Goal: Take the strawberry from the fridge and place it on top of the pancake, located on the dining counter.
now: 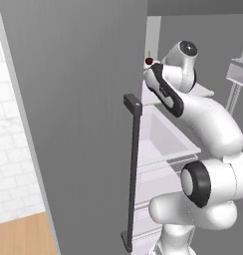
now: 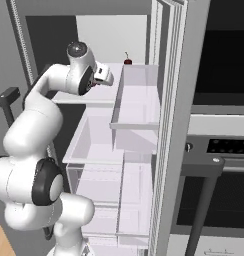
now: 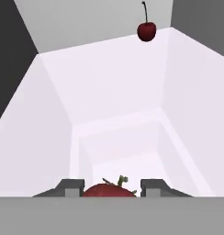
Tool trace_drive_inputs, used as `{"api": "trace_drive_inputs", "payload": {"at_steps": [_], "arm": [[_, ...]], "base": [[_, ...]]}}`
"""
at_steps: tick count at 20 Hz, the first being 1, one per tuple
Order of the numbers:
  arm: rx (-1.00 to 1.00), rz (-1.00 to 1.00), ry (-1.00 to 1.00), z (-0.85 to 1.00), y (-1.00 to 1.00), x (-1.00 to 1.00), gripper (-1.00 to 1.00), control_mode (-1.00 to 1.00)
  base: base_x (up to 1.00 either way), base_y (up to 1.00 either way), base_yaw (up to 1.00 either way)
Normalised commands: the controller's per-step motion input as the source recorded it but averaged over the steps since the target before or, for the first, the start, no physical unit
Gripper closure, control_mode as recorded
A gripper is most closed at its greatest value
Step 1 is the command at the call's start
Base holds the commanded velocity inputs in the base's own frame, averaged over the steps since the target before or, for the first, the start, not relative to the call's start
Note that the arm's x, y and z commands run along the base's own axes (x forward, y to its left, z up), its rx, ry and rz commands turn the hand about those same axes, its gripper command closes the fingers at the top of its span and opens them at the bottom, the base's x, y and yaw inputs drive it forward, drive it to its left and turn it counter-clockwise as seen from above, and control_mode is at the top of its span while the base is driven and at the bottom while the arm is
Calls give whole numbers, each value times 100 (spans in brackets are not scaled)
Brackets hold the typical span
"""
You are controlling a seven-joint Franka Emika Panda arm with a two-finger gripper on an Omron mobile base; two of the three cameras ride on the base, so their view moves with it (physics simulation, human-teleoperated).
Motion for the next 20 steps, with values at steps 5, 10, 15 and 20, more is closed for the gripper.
{"api": "trace_drive_inputs", "payload": {"at_steps": [5, 10, 15, 20], "arm": [[0, 0, -6, 5, 0, -100, 100, -100], [0, 0, -1, 6, 0, -100, 100, -100], [0, 0, 0, 2, 0, -100, 100, -100], [0, 0, 0, -3, -7, -82, 100, -100]], "base": [[0, 0, 0], [0, 0, 0], [0, 0, 0], [0, 0, 0]]}}
